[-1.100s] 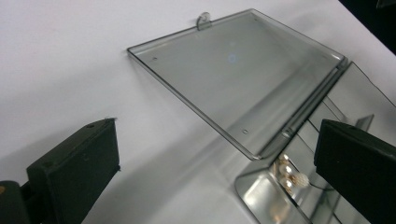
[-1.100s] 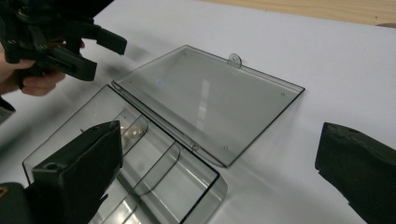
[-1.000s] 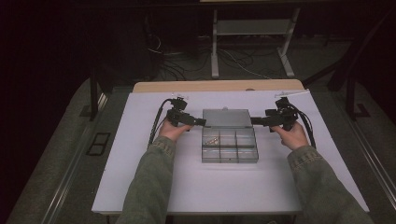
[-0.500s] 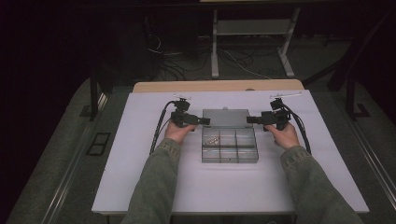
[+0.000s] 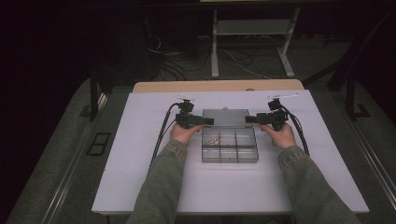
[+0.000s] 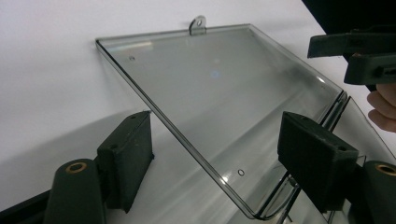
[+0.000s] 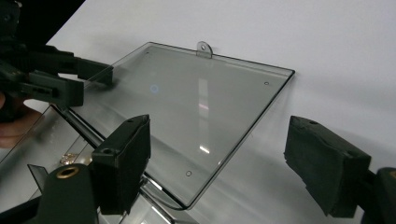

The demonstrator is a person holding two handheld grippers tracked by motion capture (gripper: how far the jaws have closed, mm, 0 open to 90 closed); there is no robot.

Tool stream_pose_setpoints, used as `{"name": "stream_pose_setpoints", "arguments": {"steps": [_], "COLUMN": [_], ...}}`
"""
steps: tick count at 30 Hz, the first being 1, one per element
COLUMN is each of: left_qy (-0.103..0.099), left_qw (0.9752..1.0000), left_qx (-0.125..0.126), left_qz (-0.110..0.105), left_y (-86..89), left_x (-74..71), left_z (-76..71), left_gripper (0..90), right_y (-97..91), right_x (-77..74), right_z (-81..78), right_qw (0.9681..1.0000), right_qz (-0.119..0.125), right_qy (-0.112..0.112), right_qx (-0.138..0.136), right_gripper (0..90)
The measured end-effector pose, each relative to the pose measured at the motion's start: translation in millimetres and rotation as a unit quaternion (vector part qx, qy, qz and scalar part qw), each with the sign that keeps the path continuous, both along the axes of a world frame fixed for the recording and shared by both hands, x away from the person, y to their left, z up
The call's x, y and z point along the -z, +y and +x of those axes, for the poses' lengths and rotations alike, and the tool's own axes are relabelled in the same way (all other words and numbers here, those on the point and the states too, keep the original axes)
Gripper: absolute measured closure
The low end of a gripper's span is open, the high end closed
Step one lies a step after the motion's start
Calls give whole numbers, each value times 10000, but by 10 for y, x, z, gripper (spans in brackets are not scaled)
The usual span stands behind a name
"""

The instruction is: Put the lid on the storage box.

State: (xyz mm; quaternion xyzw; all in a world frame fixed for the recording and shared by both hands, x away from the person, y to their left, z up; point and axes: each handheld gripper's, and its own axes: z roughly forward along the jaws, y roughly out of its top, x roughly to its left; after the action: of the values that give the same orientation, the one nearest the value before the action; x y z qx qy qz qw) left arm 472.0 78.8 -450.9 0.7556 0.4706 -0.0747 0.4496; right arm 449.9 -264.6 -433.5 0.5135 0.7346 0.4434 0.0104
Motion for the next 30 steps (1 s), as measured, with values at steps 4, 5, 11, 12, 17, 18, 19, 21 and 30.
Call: {"name": "stream_pose_setpoints", "arguments": {"steps": [4, 5, 11, 12, 17, 18, 19, 21, 30], "left_qy": [61, 61, 216, 259, 363, 389, 448, 443, 231], "left_qw": [9999, 9999, 9994, 9992, 9981, 9979, 9974, 9974, 9979], "left_qx": [10, 10, -22, -33, -61, -61, -92, -78, -159], "left_qz": [-100, -108, -271, -310, -496, -514, -563, -569, -592], "left_y": [2, -1, -13, -17, -5, -1, -1, 1, 18], "left_x": [12, 12, 36, 40, 73, 76, 78, 80, 35], "left_z": [0, 0, 4, 5, 6, 7, 3, 6, -14], "left_gripper": [293, 299, 318, 321, 348, 354, 361, 374, 459], "right_y": [0, 7, 59, 70, 95, 96, 94, 93, 50], "right_x": [27, 36, 85, 96, 126, 130, 130, 130, 123], "right_z": [11, 14, 24, 27, 31, 31, 33, 33, 42], "right_qw": [10000, 10000, 9998, 9998, 9996, 9996, 9995, 9995, 9991], "right_qz": [11, 5, 26, 25, 21, 37, 53, 58, 206], "right_qy": [63, 81, 147, 164, 214, 217, 225, 220, 224], "right_qx": [-12, -14, -126, -137, -187, -188, -202, -215, -281], "right_gripper": [248, 254, 304, 306, 320, 323, 326, 334, 405]}}
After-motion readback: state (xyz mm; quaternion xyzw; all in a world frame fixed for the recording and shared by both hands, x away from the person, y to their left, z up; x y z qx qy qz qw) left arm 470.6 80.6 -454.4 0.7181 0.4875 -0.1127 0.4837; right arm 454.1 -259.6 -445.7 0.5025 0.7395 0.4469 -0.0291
